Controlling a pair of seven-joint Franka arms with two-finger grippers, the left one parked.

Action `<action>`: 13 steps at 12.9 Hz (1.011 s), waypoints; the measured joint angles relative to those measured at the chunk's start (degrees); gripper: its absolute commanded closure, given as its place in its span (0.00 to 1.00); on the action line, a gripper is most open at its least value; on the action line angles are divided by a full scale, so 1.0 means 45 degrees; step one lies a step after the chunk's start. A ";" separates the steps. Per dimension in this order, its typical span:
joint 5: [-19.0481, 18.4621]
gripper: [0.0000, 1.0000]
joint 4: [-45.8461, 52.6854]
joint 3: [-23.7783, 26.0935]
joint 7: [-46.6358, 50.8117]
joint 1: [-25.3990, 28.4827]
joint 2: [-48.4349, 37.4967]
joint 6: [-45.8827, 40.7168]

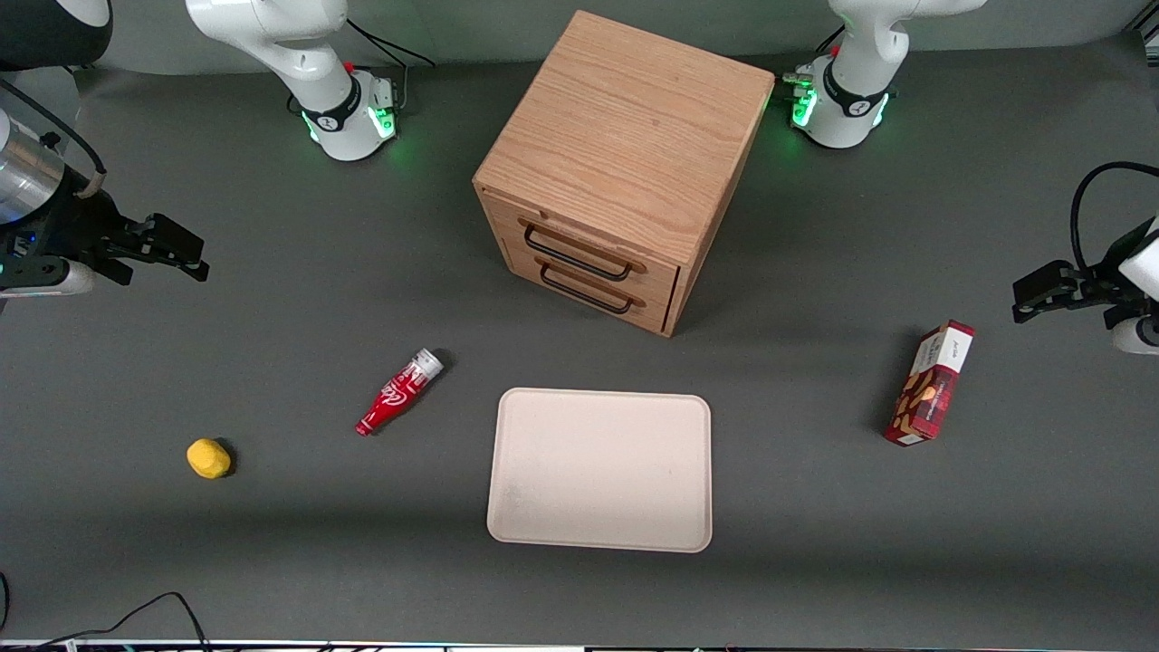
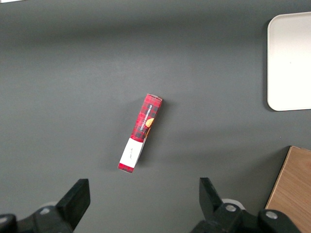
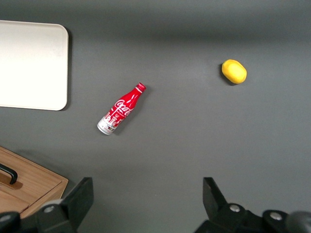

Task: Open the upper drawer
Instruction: 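Move the right gripper toward the upper drawer's black handle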

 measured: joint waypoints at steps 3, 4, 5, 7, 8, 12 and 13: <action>0.0000 0.00 0.0000 -0.0020 0.0015 -0.0009 0.0035 -0.0005; 0.0006 0.00 0.0000 0.0034 0.0015 0.0003 0.0067 -0.0005; 0.0017 0.00 0.0003 0.0278 -0.0025 0.0023 0.0121 -0.0010; 0.0020 0.00 0.0005 0.1448 -0.0021 0.0107 0.0395 -0.0016; 0.0076 0.00 0.0006 0.2028 -0.0004 0.0177 0.0576 -0.0016; 0.1164 0.00 0.0008 0.3893 -0.0020 0.0286 0.1475 0.0059; 0.1269 0.00 0.0015 0.4409 -0.0069 0.0281 0.1791 0.0247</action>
